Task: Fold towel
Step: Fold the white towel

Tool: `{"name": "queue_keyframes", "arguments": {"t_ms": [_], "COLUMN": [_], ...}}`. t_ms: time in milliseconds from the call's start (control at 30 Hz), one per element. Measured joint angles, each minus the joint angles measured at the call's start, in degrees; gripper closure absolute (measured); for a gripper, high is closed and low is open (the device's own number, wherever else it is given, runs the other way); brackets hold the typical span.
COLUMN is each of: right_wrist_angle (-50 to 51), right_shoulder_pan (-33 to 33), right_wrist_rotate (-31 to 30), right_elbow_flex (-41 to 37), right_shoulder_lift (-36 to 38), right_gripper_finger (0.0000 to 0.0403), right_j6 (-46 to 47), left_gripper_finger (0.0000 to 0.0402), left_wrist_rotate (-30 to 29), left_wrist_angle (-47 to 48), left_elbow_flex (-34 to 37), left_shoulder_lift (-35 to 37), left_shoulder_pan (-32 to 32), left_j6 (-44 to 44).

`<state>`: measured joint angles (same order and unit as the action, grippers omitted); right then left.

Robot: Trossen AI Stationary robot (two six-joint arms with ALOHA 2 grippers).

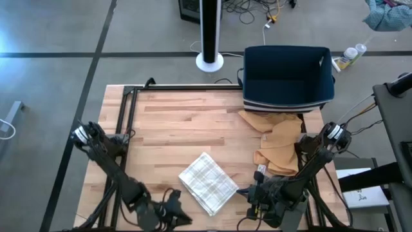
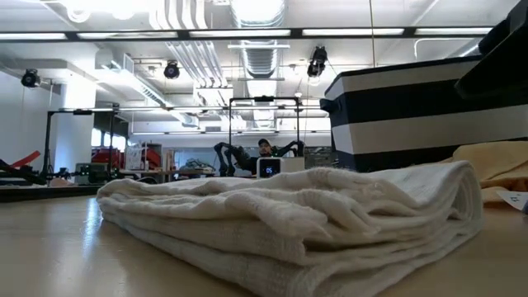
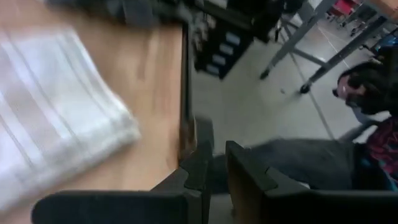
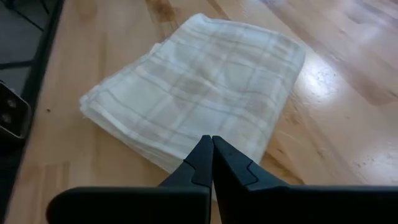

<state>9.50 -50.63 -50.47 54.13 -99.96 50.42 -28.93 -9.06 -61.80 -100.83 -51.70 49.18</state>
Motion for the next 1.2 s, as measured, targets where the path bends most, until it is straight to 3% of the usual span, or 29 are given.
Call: {"name": "queue_keyframes", "arguments": {"t_ms": [167,433,600,1200], "right_wrist_angle": [0.24,0.76,1.14,-9.0], "right_shoulder_pan": [3.25,5.41,4.78,4.86], "right_wrist_rotate": [4.61,7.21,7.25,10.09], "right_elbow_flex": [-0.02,-0.02,0.0,-0.02], "right_shoulder_lift": [-0.98,-2.34,-1.31,-7.56], "right_gripper_finger": [0.0403,0.0403,0.0403,0.0403], "right_j6": [1.22,-0.07,0.07,-0.86], "left_gripper_finger": [0.0364,0.0364,0.0364,0.0364], "left_wrist_rotate": [-0.23,-0.85,-3.57,-3.47], "left_wrist_angle": [-2.37,0.06,2.56,0.08], "left_elbow_flex": [-0.86,-10.13,-12.94,-8.67], "left_shoulder_lift": [-8.36,-21.28,-23.3,-24.07], "left_shoulder_pan": [-1.7,2.29,3.8,7.98], "left_j6": [7.45,6.98,5.38,5.94]}}
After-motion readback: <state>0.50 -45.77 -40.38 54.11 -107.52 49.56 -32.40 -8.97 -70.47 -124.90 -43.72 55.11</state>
